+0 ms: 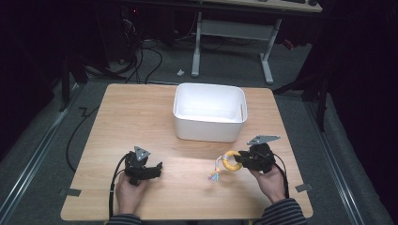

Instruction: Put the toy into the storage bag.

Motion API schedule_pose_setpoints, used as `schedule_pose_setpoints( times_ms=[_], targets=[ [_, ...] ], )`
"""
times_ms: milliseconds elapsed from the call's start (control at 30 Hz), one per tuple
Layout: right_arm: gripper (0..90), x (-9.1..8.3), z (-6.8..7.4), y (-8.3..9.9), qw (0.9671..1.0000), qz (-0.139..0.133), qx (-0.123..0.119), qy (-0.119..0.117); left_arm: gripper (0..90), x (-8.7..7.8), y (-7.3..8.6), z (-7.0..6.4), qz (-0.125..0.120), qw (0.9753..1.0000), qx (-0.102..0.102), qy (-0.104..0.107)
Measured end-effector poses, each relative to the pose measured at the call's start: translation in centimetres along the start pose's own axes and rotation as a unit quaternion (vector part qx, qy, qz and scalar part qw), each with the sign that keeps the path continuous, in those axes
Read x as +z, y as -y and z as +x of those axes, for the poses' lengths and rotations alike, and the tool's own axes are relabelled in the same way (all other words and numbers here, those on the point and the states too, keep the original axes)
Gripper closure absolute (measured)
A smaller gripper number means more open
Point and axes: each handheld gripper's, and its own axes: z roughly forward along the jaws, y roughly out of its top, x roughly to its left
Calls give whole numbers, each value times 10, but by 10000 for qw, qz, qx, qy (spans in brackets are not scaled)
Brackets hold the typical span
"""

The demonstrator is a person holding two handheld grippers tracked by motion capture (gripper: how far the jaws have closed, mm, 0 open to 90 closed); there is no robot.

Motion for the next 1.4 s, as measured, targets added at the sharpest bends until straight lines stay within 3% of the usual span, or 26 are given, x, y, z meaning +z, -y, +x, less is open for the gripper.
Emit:
schedule_pose_setpoints(
  times_ms=[267, 567, 800, 1033, 1400],
  targets=[
    [694, -16, -9, -4, 9999, -99, 72, -39, 151, 0, 0, 0, -1, 10000, -1, 0],
    [694, -32, -11, -14, 9998, -171, -51, 50, 150, 0, 0, 0, 0, 10000, -1, 0],
    [694, -46, -13, -29, 9996, -277, -77, -70, 150, 0, 0, 0, 0, 10000, -2, 1],
    [695, -53, -13, -46, 9992, -329, -220, 1, 150, 0, 0, 0, 0, 10000, 2, 3],
    [696, -60, -13, -65, 9990, -360, -257, 6, 150, 0, 0, 0, 1, 10000, 4, 4]
  ],
)
